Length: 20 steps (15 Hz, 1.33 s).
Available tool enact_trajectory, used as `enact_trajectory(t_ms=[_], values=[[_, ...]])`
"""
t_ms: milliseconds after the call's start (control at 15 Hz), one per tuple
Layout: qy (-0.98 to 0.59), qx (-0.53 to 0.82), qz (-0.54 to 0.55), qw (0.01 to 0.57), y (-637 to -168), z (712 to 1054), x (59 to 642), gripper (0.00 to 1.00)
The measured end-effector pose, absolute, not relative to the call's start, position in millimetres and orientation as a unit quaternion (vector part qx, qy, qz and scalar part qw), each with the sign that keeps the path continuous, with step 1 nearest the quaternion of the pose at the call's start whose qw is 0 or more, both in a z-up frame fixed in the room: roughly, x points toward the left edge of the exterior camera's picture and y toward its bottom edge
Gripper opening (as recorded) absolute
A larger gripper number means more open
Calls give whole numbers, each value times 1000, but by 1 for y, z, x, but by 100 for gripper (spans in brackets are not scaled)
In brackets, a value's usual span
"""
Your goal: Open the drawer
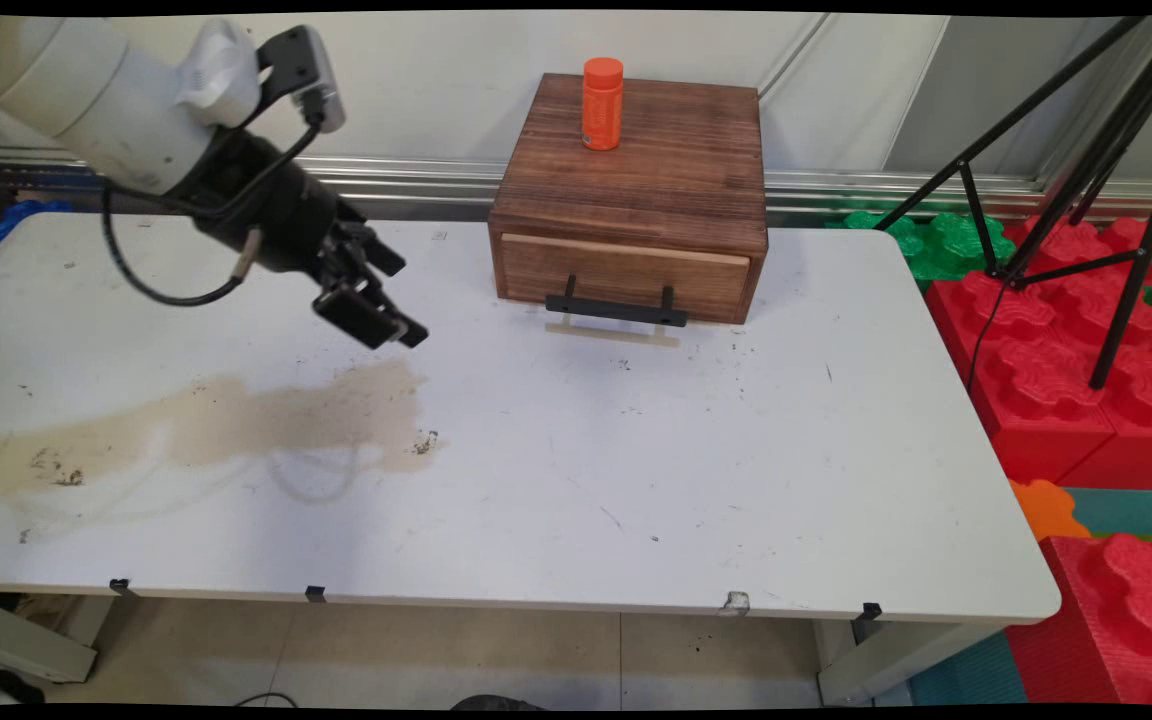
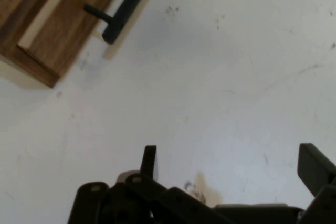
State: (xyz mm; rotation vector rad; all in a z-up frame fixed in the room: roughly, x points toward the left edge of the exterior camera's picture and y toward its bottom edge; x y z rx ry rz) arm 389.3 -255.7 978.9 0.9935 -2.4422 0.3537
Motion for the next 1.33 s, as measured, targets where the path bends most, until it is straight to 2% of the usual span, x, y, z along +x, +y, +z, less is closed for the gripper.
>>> enact_trajectory(t_ms=[600, 1333], values=[[-886, 366, 150, 240, -309, 983, 349, 100], [-891, 354, 164, 233, -357, 965, 312, 100]])
